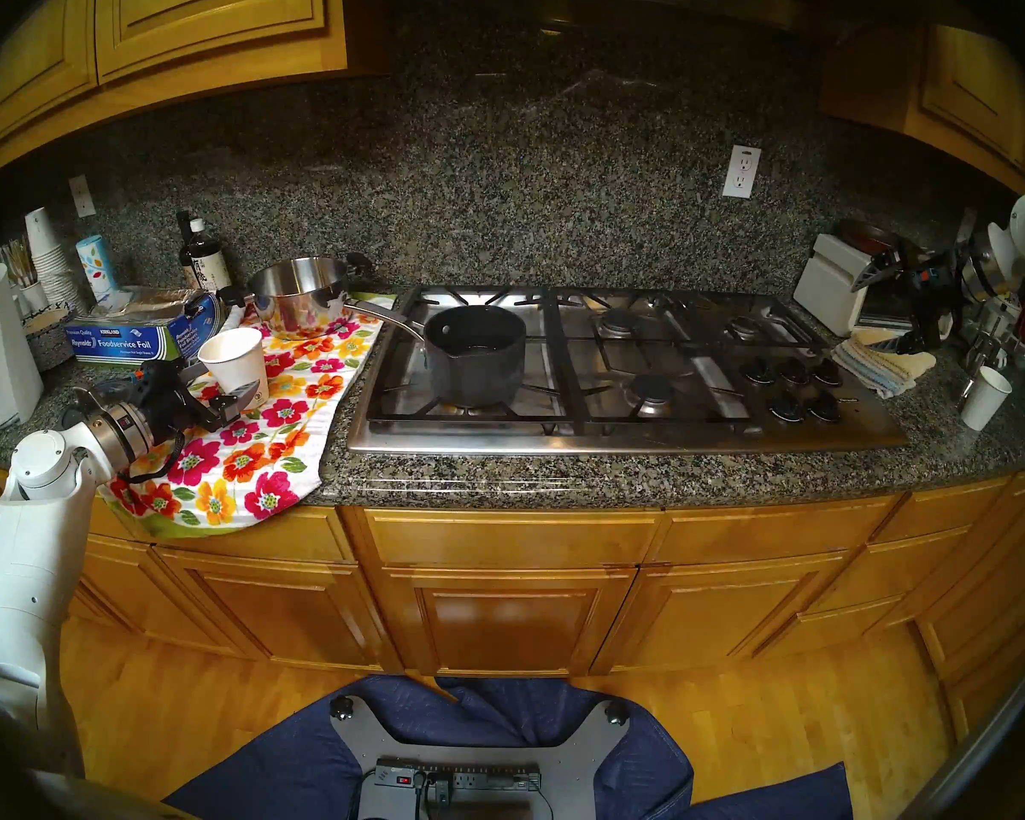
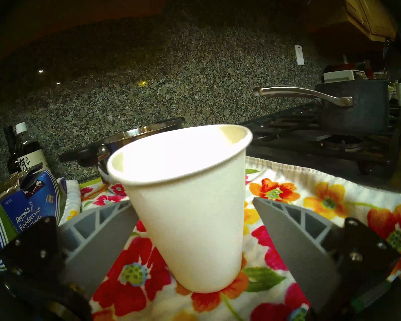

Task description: Pick up the water cup, pour water into the pot, turn on the stove

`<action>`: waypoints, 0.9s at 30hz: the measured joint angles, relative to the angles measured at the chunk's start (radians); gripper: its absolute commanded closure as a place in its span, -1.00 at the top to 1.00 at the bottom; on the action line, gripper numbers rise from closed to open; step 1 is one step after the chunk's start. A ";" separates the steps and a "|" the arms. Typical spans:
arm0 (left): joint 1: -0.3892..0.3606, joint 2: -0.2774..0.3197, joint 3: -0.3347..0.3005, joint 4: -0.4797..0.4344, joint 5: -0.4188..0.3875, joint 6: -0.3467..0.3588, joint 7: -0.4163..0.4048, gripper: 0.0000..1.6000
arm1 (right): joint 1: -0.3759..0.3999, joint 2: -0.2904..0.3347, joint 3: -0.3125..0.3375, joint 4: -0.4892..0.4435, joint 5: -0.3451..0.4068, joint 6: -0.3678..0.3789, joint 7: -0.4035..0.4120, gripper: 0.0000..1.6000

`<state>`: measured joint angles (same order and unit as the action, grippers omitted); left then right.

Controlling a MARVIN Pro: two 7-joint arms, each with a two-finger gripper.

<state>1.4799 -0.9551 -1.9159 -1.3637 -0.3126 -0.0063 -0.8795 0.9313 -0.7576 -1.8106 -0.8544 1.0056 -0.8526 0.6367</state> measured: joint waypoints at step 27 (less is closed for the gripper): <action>0.066 0.042 -0.077 -0.100 0.001 0.069 -0.014 1.00 | 0.000 0.000 0.000 0.000 0.000 0.000 0.000 1.00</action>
<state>1.5455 -0.9128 -1.9933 -1.4635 -0.3111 0.0631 -0.8934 0.9313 -0.7576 -1.8106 -0.8544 1.0056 -0.8526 0.6367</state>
